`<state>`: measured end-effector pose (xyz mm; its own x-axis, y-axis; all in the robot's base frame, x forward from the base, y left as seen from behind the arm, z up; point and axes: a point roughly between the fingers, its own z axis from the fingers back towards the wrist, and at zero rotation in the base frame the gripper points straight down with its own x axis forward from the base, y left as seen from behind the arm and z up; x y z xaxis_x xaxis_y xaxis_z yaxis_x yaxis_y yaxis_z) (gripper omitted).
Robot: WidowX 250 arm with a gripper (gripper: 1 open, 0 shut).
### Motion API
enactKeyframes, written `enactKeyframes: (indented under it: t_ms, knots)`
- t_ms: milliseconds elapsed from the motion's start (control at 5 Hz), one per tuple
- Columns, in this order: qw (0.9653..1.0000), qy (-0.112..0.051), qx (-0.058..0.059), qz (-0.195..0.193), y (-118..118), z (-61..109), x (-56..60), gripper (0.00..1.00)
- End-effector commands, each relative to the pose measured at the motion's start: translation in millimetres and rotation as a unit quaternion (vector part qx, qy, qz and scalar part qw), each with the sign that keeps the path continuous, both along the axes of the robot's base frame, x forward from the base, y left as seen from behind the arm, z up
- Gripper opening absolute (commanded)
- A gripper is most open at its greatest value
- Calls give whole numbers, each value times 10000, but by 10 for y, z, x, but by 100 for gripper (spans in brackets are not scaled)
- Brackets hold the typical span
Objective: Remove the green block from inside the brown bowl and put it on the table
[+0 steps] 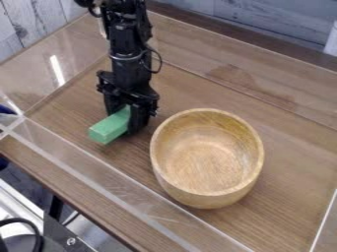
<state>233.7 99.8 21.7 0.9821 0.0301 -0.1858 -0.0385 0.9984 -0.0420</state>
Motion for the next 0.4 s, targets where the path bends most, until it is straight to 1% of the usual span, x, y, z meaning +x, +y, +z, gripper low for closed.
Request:
enactKeyframes:
  t_ms: [0,200]
  knots:
    - [9997,-221,98,84,59,142,35,0]
    - [9997,-226,86,105,58,167,32,0]
